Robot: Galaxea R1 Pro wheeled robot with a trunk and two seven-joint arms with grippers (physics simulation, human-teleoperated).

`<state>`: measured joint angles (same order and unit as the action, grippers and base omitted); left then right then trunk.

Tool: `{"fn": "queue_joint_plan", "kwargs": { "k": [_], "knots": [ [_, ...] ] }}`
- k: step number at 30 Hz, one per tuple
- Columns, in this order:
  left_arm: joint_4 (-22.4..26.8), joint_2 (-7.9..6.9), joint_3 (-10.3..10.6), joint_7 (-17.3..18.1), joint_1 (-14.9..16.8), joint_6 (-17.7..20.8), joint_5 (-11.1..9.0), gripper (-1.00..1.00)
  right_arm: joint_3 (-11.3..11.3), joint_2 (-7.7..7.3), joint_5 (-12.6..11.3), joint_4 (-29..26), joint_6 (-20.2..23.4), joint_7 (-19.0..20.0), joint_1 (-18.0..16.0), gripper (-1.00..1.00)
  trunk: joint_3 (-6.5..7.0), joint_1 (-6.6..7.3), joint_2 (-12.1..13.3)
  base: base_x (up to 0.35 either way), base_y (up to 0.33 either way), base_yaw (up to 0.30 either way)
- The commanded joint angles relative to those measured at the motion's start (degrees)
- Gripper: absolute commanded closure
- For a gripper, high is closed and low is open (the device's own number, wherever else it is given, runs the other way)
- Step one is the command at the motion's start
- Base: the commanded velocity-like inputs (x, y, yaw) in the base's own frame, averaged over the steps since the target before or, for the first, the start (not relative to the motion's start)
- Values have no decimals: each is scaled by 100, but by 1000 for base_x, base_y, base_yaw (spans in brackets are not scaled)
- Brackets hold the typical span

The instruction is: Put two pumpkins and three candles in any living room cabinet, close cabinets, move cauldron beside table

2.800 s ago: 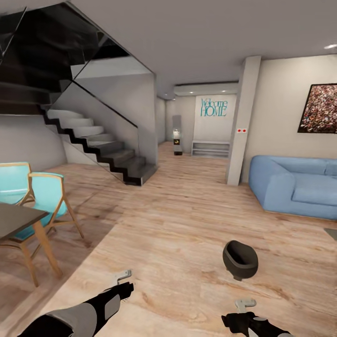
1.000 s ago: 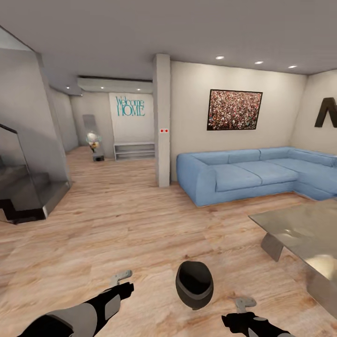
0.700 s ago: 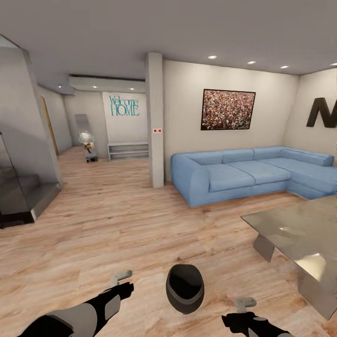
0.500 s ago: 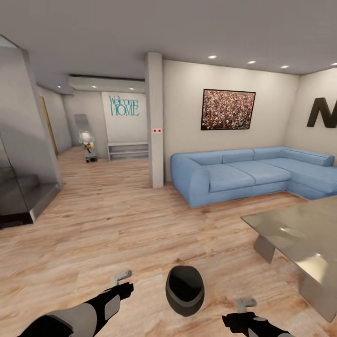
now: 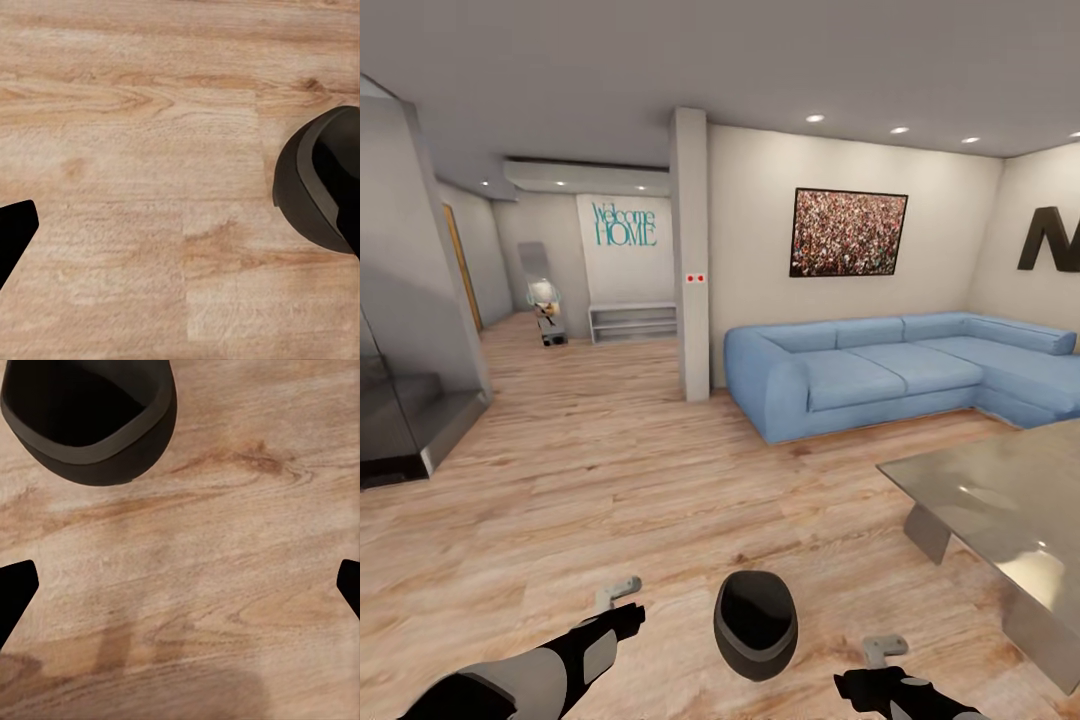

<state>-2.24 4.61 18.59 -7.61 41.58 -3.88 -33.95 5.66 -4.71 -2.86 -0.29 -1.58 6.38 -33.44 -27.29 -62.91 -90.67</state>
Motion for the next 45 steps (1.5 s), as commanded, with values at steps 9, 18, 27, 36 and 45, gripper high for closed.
{"fn": "queue_joint_plan", "kwargs": {
  "k": [9, 18, 27, 36, 45],
  "knots": [
    [-22, 5, 48, 0, 10, -34, -41, -100, 49, 4, -30, 3, -18, 18, -4, -100, -51, 0, -4, 65, -49, 6],
    [8, 94, 55, 53, 12, -10, -29, -100, 28, 5, -39, -21, 4, 30, -4, -100, -56, 0, -4, 40, -32, 0],
    [31, 191, 65, 23, 14, 23, -18, -100, 31, -1, -37, -38, 26, 37, -11, -100, -127, 0, -4, 0, 0, 0],
    [587, 216, 85, -47, 17, 1022, 36, -100, 31, 1, -42, -132, 789, 43, -44, -100, -209, 0, -4, 0, 0, 0],
    [1245, 351, 108, -66, 25, 2065, 510, -100, 21, 5, -56, -628, 1593, 22, -201, -100, -292, 0, -4, 0, 0, 0]
  ]
}}
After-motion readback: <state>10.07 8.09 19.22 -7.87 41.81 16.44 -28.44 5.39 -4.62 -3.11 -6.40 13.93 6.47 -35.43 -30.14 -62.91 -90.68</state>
